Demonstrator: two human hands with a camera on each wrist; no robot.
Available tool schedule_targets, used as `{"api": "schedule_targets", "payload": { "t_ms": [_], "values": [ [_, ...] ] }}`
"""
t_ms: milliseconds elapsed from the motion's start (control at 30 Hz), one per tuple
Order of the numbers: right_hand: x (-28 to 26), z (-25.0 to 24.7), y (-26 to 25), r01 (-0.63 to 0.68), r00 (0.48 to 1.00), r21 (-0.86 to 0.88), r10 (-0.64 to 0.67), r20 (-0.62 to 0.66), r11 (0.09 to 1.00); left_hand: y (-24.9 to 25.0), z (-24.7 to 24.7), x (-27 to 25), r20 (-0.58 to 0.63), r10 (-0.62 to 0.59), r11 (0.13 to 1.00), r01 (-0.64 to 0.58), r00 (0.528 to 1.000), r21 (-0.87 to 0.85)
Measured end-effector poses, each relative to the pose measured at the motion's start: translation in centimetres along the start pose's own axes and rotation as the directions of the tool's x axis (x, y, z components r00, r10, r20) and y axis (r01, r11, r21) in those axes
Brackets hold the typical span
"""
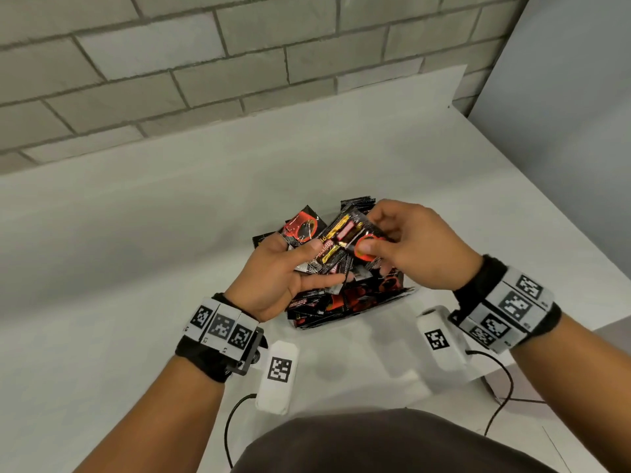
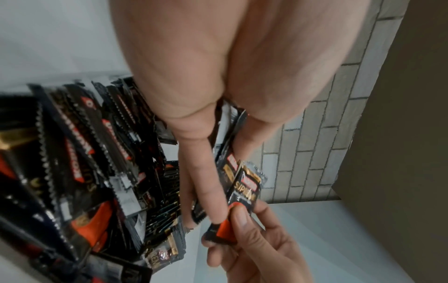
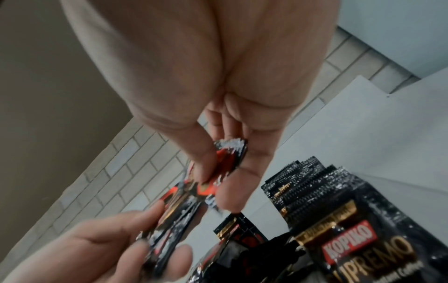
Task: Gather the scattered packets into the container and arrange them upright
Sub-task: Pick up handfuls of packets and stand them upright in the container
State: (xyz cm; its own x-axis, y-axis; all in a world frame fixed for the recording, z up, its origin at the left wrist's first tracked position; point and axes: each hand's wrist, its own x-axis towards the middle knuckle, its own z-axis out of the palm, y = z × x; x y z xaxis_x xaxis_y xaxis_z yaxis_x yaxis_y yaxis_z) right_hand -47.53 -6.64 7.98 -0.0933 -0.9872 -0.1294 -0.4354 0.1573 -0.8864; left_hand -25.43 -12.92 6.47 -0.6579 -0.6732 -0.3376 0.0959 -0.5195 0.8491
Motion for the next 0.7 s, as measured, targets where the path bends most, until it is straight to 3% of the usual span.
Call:
{"api": "schedule_targets", "payload": {
  "t_ms": [133,267,333,400,500,600,700],
  "values": [
    [0.0,-1.2,0.1,-0.005,0.992,0.151,0.024,-0.123,0.988,0.0,-0.6,-0.1,-0.058,-0.021,0.997,0.026,0.998,0.078],
    [-0.3,-1.8,-0.5,0.030,0.998,0.252,-0.015,-0.064,0.967,0.0,-0.6,0.0,-0.130,0.004,0.983,0.020,0.992,0.181],
    [-0.5,-2.0,-0.6,0.082,0.997,0.179,-0.082,-0.011,0.980,0.0,-0.6,0.1,-0.148,0.048,0.923,0.013,0.988,0.385],
    [-0.6,-1.9,-0.8,0.127,0.990,0.058,-0.130,0.052,0.990,0.1,-0.5,0.1,-0.123,0.073,0.809,0.013,0.990,0.587],
    [-0.7,-1.1,-1.2,0.139,0.974,-0.027,-0.132,0.182,0.990,0.1,-0.2,0.1,-0.015,0.046,0.701,-0.021,0.999,0.713],
    [-0.7,-0.1,-1.2,0.128,0.956,-0.104,-0.095,0.276,0.986,0.2,0.1,-0.1,0.021,0.057,0.684,-0.055,0.998,0.728],
    [-0.5,-0.2,-1.3,0.028,0.982,-0.072,-0.014,0.190,0.997,0.2,0.1,-0.1,-0.085,0.129,0.769,-0.046,0.988,0.637]
  ]
}}
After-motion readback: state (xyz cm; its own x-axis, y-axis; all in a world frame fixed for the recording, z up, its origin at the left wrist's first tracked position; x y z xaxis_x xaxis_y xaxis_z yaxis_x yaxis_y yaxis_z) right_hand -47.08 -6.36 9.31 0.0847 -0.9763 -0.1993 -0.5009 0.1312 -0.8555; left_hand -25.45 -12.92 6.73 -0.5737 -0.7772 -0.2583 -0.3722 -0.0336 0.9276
